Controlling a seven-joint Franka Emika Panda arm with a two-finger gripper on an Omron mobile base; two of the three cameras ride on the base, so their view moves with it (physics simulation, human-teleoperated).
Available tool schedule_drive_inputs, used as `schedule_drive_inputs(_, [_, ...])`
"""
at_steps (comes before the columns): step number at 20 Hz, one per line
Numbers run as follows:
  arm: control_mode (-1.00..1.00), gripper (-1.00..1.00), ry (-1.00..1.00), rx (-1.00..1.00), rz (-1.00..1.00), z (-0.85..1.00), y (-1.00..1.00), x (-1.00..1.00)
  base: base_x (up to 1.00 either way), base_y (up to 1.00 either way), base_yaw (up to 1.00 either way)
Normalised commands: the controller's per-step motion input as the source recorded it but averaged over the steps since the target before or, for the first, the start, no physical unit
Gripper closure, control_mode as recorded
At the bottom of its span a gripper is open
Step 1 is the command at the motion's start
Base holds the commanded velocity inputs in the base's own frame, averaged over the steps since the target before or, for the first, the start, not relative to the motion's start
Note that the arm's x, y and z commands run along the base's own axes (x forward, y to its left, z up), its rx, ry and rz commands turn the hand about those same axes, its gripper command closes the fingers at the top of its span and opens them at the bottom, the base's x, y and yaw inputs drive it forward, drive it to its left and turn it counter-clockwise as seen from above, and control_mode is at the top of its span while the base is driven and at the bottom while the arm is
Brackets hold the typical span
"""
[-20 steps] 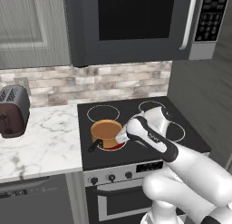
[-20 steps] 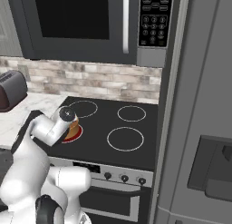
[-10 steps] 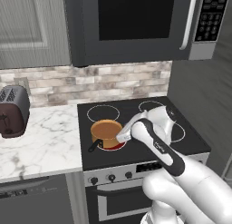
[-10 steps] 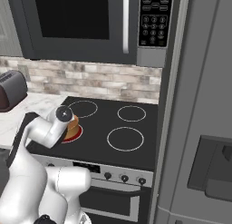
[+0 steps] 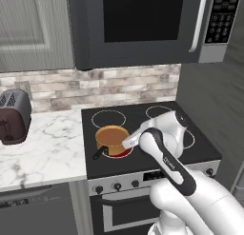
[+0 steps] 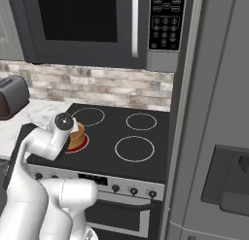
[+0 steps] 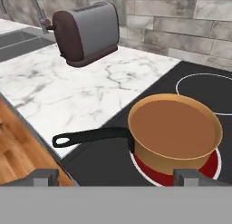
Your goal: Pick up the sugar cube(s) and place them in the saucepan with hot chocolate.
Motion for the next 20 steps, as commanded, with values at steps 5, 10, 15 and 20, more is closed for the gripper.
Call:
schedule_drive_inputs(5, [-1.0, -1.0, 0.04, 0.13, -0.18, 0.12, -0.31, -0.28, 0.0, 0.0, 0.0])
schedule_drive_inputs(10, [-1.0, -1.0, -0.01, 0.24, -0.19, 0.27, -0.49, -0.63, 0.0, 0.0, 0.0])
schedule_drive_inputs(15, [-1.0, -1.0, -0.07, 0.29, -0.15, 0.51, -0.4, -0.53, 0.0, 0.0, 0.0])
schedule_drive_inputs(20, [-1.0, -1.0, -0.02, 0.28, -0.09, 0.38, -0.38, -0.67, 0.0, 0.0, 0.0])
